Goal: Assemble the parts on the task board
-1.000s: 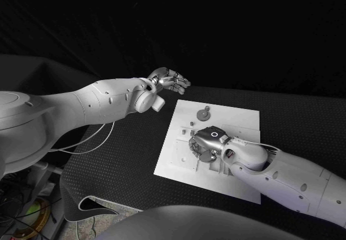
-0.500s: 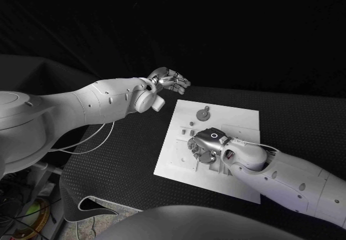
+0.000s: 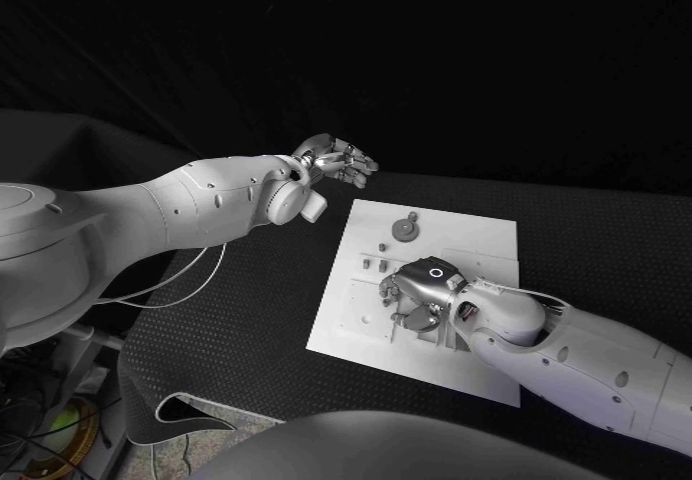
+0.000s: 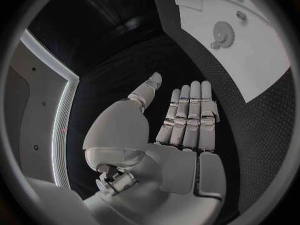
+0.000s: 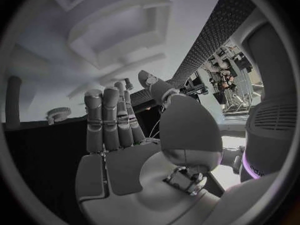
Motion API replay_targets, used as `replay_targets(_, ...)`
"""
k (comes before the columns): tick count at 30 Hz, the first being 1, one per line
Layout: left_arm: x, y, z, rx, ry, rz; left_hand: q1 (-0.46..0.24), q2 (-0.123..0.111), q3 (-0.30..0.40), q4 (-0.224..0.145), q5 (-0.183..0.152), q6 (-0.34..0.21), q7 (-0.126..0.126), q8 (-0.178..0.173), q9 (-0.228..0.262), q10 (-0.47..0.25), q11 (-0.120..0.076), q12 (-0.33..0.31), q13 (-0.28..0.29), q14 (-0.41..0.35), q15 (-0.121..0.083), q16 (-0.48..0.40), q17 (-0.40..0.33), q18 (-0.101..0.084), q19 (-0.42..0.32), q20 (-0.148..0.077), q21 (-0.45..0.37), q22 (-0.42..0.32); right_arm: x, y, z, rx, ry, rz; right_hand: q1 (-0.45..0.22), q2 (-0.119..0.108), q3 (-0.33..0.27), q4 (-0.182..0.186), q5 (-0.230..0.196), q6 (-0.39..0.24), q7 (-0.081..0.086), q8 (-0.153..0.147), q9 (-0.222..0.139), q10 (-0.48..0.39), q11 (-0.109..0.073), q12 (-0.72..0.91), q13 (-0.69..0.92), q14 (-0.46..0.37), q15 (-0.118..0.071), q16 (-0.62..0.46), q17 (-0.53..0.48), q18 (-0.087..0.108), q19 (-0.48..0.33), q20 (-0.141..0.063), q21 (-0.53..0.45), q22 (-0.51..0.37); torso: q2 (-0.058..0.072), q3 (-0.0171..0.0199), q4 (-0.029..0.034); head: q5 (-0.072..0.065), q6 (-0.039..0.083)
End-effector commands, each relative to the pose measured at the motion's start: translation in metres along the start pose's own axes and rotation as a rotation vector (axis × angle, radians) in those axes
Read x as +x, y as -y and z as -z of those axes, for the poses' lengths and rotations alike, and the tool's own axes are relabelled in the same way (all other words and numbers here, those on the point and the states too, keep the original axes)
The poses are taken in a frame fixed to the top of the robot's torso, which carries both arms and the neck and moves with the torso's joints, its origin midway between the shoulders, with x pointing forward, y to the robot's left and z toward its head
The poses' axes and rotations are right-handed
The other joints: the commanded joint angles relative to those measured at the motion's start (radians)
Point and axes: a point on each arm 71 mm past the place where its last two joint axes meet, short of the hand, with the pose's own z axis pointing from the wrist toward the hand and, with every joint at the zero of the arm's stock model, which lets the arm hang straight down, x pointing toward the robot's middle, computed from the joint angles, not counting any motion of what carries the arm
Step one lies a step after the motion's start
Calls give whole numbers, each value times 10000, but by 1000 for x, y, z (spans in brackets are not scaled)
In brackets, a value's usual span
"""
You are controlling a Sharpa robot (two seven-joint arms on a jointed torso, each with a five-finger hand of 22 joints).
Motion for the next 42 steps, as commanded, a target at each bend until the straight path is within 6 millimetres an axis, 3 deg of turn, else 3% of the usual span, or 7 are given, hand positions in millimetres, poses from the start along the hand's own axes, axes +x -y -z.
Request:
replay_targets(1,0,2,0,77,-30,-29,78,-20,-70,2,-28,-70,-8,-28,-15,26,19,-56,-14,64,34,-58,18,145,-13,20,0,-18,-7,0,2,17,317,61,28,-121,8,75,34,-67,21,-31,-8,-211,133,11,-13,-8,50,-5,20,1123,-7,8,16,120,-2,12,-13,-28,1)
replay_targets(10,-3,1,1,65,14,-40,75,-20,-72,3,-27,-70,-8,-29,-16,26,19,-55,-21,67,34,-66,27,146,-11,20,2,-21,-39,8,18,153,971,272,146,-118,37,136,35,9,0,40,2,-217,115,55,10,30,34,38,42,1123,26,-9,45,128,-8,28,-47,-224,1)
replay_targets(20,-8,-1,3,44,110,-64,79,-17,-70,2,-26,-68,-9,-28,-17,30,18,-53,-27,72,32,-71,35,147,-8,18,4,-23,-80,38,42,915,873,805,190,-230,-44,334,33,-130,-159,34,-59,-376,143,17,-22,383,54,230,95,1123,234,-123,329,202,-11,14,-37,-520,1)
replay_targets(23,-10,-1,4,37,130,-70,79,-17,-70,2,-26,-67,-9,-28,-17,31,18,-52,-29,74,31,-73,38,147,-7,18,4,-24,-82,49,50,1257,593,1006,128,-381,-30,480,38,-297,-256,-28,-115,-599,226,-18,-120,339,134,192,76,1123,176,-129,335,184,-8,18,-47,-566,1)
replay_targets(27,-11,-2,4,11,158,-79,72,-27,-77,3,-28,-73,-7,-32,-20,31,18,-52,-35,77,31,-78,45,146,-8,19,5,-26,-82,57,56,1530,280,1122,-119,-747,1,838,35,-740,-443,-202,-247,-1605,531,-50,-498,-52,433,13,17,1123,-147,-10,125,109,-3,38,-36,-681,92)
replay_targets(36,-12,-2,4,1,173,-86,64,-28,-81,5,-26,-88,0,-41,-26,22,23,-56,-46,78,32,-90,55,145,-7,18,5,-30,-75,70,63,2005,-478,1206,-384,-867,-408,1032,22,-1412,-754,-359,-365,-2657,811,-33,-1049,-459,714,-6,-12,1123,-504,196,-193,7,-1,35,-16,-862,197)
replay_targets(42,-13,-3,4,-1,165,-85,63,-22,-81,6,-26,-87,0,-40,-26,23,23,-55,-49,79,32,-93,59,145,-7,18,6,-31,-73,74,64,2086,-581,1215,-317,-867,-439,1116,23,-1600,-911,-354,-368,-2844,840,3,-1235,-501,734,48,-25,1123,-510,230,-252,-18,0,40,-9,-913,218)
